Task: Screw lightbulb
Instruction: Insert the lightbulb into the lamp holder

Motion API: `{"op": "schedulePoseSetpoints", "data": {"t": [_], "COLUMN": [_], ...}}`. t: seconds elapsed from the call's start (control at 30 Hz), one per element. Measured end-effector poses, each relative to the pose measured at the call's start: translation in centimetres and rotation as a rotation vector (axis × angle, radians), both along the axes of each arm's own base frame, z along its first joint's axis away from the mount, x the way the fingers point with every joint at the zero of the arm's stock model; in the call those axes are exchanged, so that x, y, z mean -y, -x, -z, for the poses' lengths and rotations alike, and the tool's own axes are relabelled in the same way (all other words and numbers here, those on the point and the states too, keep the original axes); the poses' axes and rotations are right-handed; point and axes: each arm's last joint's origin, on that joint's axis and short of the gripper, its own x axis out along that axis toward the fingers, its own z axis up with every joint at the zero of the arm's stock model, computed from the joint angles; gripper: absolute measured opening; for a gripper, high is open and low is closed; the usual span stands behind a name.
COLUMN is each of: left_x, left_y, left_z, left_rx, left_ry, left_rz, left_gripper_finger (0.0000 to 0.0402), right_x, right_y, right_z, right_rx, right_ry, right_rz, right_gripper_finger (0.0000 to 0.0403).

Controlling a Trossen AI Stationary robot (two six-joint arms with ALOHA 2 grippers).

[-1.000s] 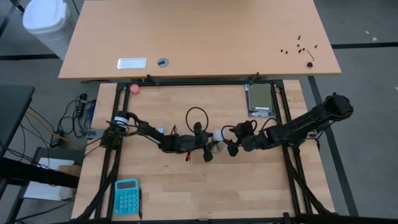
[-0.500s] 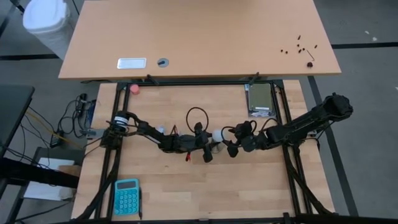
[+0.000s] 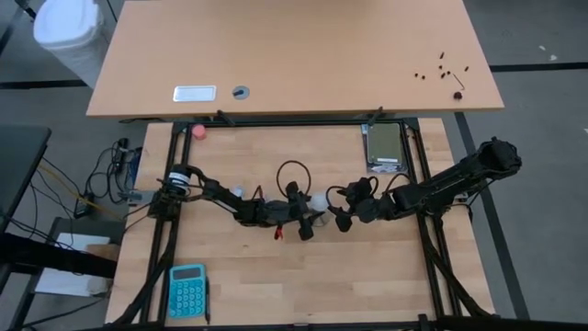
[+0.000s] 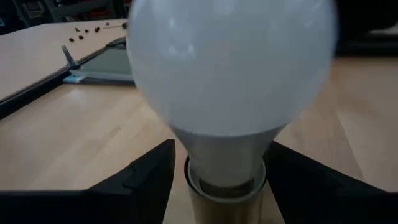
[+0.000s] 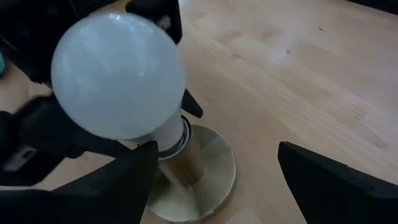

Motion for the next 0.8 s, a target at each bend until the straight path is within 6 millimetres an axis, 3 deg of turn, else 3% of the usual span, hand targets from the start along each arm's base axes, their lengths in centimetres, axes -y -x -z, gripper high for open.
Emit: {"op": "schedulePoseSetpoints", "data": {"t": [0.23, 0.8], "left_x": [0.34, 0.39], "left_y": [0.13, 0.33], "left_z": [-0.62, 0.16], "left_rx": [-0.001, -0.075], "left_ry": [-0.003, 0.032], "left_rz": [0.007, 0.024], "left_gripper_finger": [0.0246, 0.0246], "right_x": [0.06, -0.31], "right_y": [0.32, 0.59], "right_z": [-0.21, -0.25], "right_rx": [-0.013, -0.050], "right_ry": [-0.002, -0.001], "right_rz": [-0.006, -0.084], "right_gripper_finger": [0.0345, 0.0345]}}
